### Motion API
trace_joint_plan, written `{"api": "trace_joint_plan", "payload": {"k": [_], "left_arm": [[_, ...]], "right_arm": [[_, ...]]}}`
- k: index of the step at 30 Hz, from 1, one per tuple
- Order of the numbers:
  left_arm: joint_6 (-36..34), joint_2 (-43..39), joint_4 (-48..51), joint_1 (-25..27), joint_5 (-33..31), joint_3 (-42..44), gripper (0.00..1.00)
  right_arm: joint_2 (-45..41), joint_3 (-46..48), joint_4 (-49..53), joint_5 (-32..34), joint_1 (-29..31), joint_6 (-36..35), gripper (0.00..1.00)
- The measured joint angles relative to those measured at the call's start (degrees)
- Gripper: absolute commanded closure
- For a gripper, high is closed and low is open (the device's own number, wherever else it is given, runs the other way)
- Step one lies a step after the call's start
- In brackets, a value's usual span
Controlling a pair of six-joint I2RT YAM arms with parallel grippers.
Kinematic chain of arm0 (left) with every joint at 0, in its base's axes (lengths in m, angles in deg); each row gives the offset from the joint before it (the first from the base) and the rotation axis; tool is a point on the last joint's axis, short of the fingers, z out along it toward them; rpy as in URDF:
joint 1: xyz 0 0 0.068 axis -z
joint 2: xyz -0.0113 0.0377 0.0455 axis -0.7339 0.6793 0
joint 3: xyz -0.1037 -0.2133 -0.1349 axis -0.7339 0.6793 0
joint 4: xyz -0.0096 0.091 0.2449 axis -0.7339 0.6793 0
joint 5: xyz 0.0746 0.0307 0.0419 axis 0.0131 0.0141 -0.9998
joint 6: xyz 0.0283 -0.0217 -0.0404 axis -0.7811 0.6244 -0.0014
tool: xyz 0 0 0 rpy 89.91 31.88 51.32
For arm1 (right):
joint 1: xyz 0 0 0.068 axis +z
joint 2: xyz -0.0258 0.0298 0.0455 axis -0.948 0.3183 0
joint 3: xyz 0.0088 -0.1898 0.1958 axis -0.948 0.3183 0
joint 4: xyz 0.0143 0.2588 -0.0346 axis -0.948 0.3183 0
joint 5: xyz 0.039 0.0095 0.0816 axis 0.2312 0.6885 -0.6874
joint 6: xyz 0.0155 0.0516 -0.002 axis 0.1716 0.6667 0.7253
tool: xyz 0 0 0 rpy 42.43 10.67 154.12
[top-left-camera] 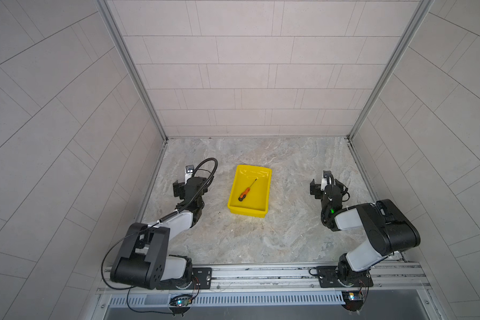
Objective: Put the screwdriver in the bin
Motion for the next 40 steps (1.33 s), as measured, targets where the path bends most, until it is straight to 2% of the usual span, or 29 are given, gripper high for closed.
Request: {"api": "trace_joint_plan", "payload": {"k": [2,4,5,6,7,8,9,10,11,13,14,16,18,20,23,27,30,34,38,40], "left_arm": [[-1.97,4.26,0.85,0.0,3.8,-1.68,0.0],[-5.73,9.38,7.52,-0.13,11.98,-7.76,0.0],[-8.57,13.0,13.75,0.0,17.51,-13.68,0.3],[-11.54,17.2,20.17,0.22,22.64,-20.24,0.5],[-16.09,23.12,29.33,0.66,28.7,-30.01,0.52],[-20.22,30.08,39.04,0.44,35.21,-41.42,0.05],[-24.02,35.17,44.87,0.33,41.31,-49.05,0.0],[-27.61,39.15,49.83,-0.5,49.11,-54.97,0.0],[-30.88,40.54,53.62,-2.6,57.86,-56.7,0.0],[-32.57,37.64,56.94,-9.75,71.58,-50.97,0.0],[-31.12,34.99,56.15,-14.14,76.0,-46.07,0.0],[-26.43,30.03,50.95,-21.51,79.17,-37.68,0.0],[-21.53,26.18,45.33,-23.12,78.9,-32.0,0.0],[-16.41,23.08,39.71,-20.44,76.76,-28.06,0.0],[-8.9,17.79,29.75,-17.22,68.87,-21.53,0.0],[-2.14,9.18,12.26,-17.44,58.1,-7.87,0.0],[0.74,8.2,-2.78,-17.94,53.46,1.84,0.0],[1.62,8.28,-10.32,-15.61,46.38,5.07,0.0],[3.39,10.58,-22.08,-14.47,40.26,7.13,0.0],[3.98,11.13,-23.23,-14.51,37.99,7.67,0.0]], "right_arm": [[0.0,0.0,-0.33,0.15,0.0,-0.02,0.01],[0.0,0.0,-0.39,0.2,0.02,-0.04,0.01],[0.02,0.0,-0.39,0.22,0.04,-0.04,0.01],[0.0,0.0,-0.39,0.22,0.09,-0.07,0.01],[0.02,0.0,-0.44,0.24,0.09,-0.07,0.01],[0.02,0.0,-0.44,0.24,0.09,-0.07,0.01],[0.04,0.0,-0.46,0.24,0.09,-0.07,0.01],[0.04,0.0,-0.48,0.28,0.09,-0.07,0.01],[0.04,0.0,-0.5,0.31,0.09,-0.07,0.01],[0.07,0.0,-0.52,0.35,0.09,-0.07,0.01],[0.09,0.0,-0.52,0.35,0.09,-0.07,0.01],[0.09,0.0,-0.55,0.37,0.09,-0.07,0.01],[0.09,0.0,-0.52,0.37,0.09,-0.07,0.01],[0.09,0.0,-0.52,0.37,0.09,-0.07,0.01],[0.09,0.0,-0.52,0.37,0.09,-0.07,0.01],[0.09,0.0,-0.5,0.37,0.09,-0.07,0.01],[0.09,0.0,-0.33,0.35,0.09,-0.07,0.01],[0.09,-0.02,-0.26,0.35,0.09,-0.07,0.01],[0.09,-0.81,1.57,-1.42,-0.79,-0.02,0.01],[0.09,-0.96,1.81,-1.84,-1.2,0.0,0.01]]}}
